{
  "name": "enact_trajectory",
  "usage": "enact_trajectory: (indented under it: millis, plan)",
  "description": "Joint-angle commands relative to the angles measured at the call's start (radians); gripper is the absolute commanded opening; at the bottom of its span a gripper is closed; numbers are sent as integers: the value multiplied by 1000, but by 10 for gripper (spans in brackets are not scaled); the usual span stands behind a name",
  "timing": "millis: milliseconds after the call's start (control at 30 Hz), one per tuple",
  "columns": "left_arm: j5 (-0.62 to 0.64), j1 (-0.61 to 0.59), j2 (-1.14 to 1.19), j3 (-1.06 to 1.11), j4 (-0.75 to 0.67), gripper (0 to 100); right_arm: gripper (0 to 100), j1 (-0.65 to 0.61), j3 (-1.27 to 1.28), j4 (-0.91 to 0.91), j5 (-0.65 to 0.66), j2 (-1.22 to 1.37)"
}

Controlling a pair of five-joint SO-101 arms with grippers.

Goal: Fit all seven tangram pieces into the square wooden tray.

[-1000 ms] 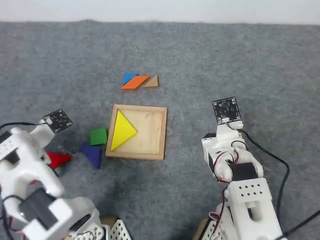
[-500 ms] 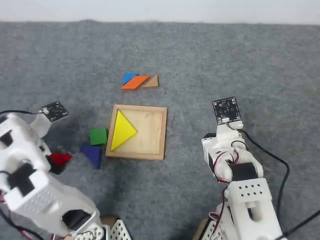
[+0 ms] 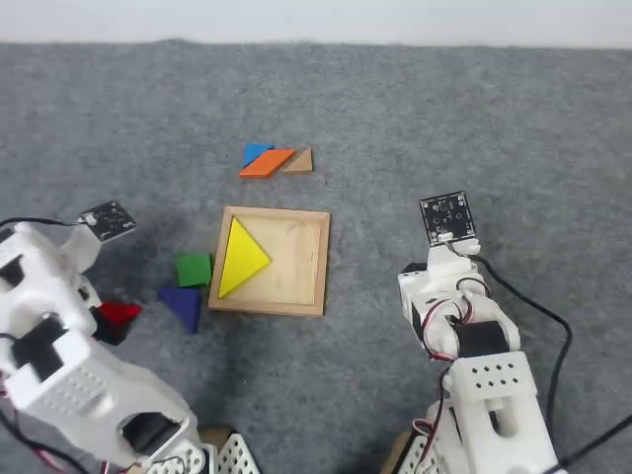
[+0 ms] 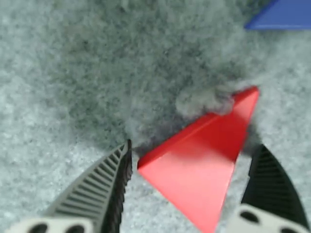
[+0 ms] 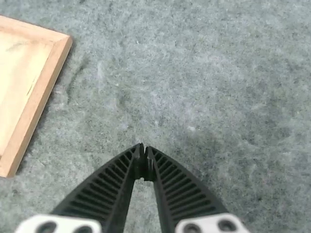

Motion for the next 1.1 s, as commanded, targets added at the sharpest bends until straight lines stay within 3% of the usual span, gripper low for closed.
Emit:
enact_trajectory:
  millis: [0, 133, 400, 833, 1067]
  plan:
    - [-23, -29, 6, -30, -26, 371, 9, 2, -12, -21, 15, -31]
    - [-75, -18, 5, -1, -31, 363, 9, 2, -12, -21, 15, -31]
    - [-86, -18, 6, 2, -29, 238, 9, 2, -12, -21, 15, -31]
    - [-190, -46, 3, 2, 0, 227, 9, 2, -12, -21, 15, -31]
    - [-192, -40, 6, 5, -2, 67, 9, 2, -12, -21, 15, -31]
